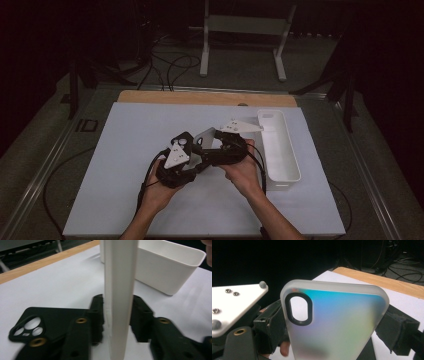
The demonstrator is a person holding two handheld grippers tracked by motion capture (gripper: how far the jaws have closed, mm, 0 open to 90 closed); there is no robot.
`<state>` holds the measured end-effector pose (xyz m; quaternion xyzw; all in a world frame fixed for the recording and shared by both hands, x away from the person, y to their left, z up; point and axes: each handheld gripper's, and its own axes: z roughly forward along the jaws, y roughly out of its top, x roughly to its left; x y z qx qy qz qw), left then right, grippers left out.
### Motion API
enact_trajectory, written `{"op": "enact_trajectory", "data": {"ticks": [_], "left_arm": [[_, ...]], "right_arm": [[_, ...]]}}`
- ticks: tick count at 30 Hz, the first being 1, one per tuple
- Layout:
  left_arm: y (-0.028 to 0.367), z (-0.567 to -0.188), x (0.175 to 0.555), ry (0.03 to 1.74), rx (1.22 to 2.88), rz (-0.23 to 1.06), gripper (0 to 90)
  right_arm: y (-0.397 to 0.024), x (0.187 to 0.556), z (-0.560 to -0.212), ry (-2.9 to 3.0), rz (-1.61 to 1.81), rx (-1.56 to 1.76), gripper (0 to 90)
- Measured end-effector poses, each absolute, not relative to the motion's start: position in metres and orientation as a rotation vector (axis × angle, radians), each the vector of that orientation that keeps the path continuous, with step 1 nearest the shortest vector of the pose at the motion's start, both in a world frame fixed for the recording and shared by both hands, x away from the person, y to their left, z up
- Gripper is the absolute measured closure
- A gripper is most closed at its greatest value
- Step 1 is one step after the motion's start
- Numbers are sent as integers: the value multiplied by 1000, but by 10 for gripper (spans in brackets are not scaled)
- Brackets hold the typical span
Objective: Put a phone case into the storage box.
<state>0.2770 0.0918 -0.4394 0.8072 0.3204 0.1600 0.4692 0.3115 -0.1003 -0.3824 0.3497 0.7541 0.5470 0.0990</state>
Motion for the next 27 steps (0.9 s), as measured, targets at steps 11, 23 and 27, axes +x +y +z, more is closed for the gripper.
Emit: {"op": "enact_trajectory", "data": {"ticks": [11, 23, 27], "left_arm": [[120, -434, 270, 848, 1899, 447, 143], [163, -438, 267, 944, 1812, 514, 26], [175, -443, 264, 952, 1806, 536, 13]], "right_arm": [[-103, 312, -383, 2219, 1592, 1032, 169], [-108, 313, -384, 2221, 1560, 1027, 169], [-109, 313, -384, 2215, 1551, 1031, 169]]}}
